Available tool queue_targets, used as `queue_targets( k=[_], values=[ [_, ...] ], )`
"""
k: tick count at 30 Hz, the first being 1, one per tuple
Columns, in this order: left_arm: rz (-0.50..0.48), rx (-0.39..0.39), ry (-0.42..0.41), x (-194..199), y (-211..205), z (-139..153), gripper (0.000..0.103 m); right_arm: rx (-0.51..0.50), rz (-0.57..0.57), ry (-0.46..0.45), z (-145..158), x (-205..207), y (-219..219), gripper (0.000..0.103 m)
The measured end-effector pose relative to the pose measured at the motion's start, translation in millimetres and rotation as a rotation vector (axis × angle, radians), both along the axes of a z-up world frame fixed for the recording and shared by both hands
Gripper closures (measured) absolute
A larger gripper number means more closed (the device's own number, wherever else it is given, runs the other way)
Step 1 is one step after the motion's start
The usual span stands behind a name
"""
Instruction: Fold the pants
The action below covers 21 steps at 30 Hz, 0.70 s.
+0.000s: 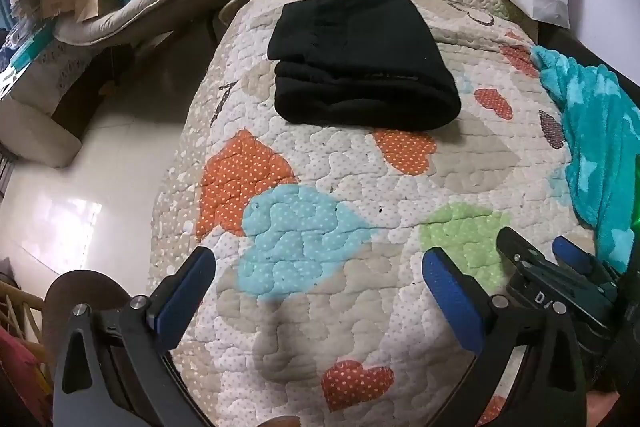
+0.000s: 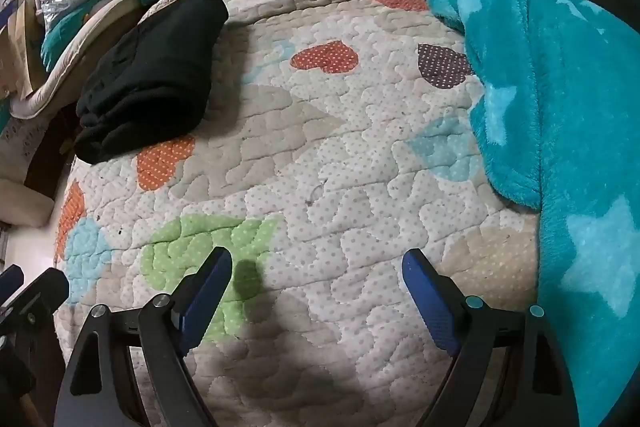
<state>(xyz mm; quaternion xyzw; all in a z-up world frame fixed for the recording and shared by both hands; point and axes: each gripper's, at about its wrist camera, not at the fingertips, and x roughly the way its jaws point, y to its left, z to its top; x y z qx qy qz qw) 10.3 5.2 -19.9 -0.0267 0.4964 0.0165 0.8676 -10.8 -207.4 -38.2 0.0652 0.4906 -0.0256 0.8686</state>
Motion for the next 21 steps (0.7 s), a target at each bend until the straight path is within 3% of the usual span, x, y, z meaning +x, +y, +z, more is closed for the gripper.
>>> queue_targets(
  k=[7, 11, 14, 17, 21],
  values=[
    [0.030, -0.019, 0.044, 20.0, 0.6, -22.1, 0.000, -0.075, -0.004, -0.028, -8.7, 11.8, 1.2, 0.012],
    [0.062, -0.078, 0.053, 37.3, 6.2, -37.4, 0.000, -0.069, -0.019, -0.061, -10.7, 16.9, -7.7, 0.011],
    [0.072, -0.064, 0.004, 45.0, 10.0, -38.8, 0.000, -0.074, -0.018, -0.083, -11.3, 20.1, -8.8, 0.010],
    [0.075, -0.077, -0.021, 54.4, 10.3, -36.1, 0.000, -0.060, -0.002, -0.048, -14.2, 19.9, 4.2, 0.010],
    [0.098, -0.123, 0.010, 74.8, 3.3, -41.2, 0.000, -0.061, 0.003, -0.048, -23.6, 25.0, 3.9, 0.000]
  ],
)
